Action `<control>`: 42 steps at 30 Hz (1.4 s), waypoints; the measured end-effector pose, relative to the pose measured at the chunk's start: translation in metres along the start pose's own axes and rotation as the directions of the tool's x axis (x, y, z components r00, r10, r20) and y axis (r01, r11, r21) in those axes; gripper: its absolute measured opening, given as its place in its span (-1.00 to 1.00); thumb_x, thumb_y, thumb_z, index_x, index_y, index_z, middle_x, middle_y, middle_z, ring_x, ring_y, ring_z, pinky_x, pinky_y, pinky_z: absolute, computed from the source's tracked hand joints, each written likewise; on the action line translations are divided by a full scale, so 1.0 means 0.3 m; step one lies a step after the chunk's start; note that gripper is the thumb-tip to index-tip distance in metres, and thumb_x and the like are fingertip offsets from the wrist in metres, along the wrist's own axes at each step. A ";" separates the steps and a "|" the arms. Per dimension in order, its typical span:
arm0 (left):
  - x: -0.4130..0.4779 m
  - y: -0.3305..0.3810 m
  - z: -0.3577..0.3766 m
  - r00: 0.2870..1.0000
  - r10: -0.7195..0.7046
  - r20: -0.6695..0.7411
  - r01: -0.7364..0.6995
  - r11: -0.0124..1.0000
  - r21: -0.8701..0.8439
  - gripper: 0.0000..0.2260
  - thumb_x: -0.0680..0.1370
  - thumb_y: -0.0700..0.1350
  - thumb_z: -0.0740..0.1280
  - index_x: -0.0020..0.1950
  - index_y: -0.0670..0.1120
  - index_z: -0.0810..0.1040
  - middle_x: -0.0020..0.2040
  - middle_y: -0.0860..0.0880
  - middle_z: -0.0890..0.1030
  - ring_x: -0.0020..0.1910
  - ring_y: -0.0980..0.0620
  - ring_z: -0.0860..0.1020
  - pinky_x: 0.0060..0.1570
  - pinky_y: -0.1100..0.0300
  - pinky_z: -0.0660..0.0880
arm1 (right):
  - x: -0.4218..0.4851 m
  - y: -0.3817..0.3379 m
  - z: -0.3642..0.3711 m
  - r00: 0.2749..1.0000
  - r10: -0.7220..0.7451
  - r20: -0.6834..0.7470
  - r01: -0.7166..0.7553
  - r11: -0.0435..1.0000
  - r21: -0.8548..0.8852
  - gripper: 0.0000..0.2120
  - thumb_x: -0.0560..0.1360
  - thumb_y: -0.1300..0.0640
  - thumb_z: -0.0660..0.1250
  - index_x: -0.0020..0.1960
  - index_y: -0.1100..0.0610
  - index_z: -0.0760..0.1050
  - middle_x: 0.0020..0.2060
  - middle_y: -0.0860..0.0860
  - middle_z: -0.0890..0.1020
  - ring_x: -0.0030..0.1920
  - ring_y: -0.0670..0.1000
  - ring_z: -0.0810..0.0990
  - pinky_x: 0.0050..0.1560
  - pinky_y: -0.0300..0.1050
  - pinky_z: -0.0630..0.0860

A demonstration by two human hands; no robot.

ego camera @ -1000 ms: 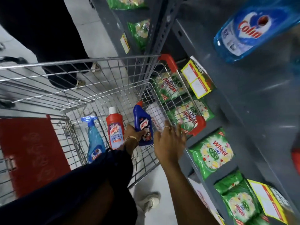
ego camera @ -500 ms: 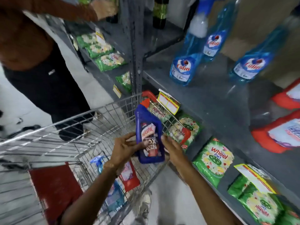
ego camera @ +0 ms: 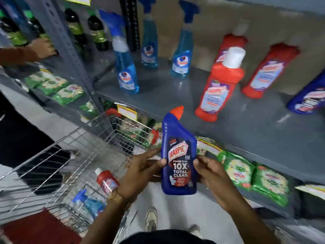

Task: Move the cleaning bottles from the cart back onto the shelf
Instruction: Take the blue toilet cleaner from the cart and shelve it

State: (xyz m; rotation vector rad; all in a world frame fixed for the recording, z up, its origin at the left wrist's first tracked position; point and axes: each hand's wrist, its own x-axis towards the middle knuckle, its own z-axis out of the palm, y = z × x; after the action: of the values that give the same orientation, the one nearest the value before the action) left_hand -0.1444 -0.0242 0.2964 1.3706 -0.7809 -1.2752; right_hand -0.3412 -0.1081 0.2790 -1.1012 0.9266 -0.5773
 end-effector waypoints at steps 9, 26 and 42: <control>0.081 0.074 0.417 0.951 0.206 0.229 -0.228 0.971 0.075 -0.65 0.48 -0.17 0.37 0.27 -0.05 0.53 0.01 -0.07 0.74 0.00 -0.03 0.69 -0.06 0.09 0.66 | -0.209 -0.104 -0.328 0.915 -0.314 -0.253 0.295 0.949 -0.111 -0.72 0.48 0.11 0.25 0.12 0.19 0.57 -0.05 0.01 0.73 -0.04 -0.05 0.67 -0.08 -0.20 0.60; 0.566 -0.031 1.246 0.801 0.439 0.407 -0.541 0.822 0.178 -0.66 0.49 -0.26 0.30 0.13 -0.51 0.46 0.11 -0.11 0.57 -0.06 0.42 0.57 -0.05 0.50 0.51 | -0.095 -0.144 -1.123 0.629 -0.498 -0.597 0.356 0.867 -0.349 -0.72 0.54 0.35 0.23 0.22 0.20 0.48 -0.01 -0.04 0.64 -0.08 -0.16 0.60 -0.03 -0.19 0.59; 0.598 -0.095 1.281 0.851 0.369 0.374 -0.450 0.880 0.153 -0.68 0.56 -0.23 0.30 0.31 -0.20 0.40 0.14 -0.25 0.64 0.08 -0.04 0.62 0.05 0.21 0.63 | -0.077 -0.101 -1.149 0.599 -0.453 -0.660 0.278 0.891 -0.358 -0.64 0.57 0.23 0.22 0.35 0.25 0.39 0.22 0.15 0.54 0.22 0.11 0.53 0.24 0.18 0.49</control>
State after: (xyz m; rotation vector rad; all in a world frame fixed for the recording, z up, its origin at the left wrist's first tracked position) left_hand -0.4791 -0.2849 0.2704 1.0897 -1.4244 -1.1020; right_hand -0.6470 -0.2707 0.2610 -1.2947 1.4990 -1.3662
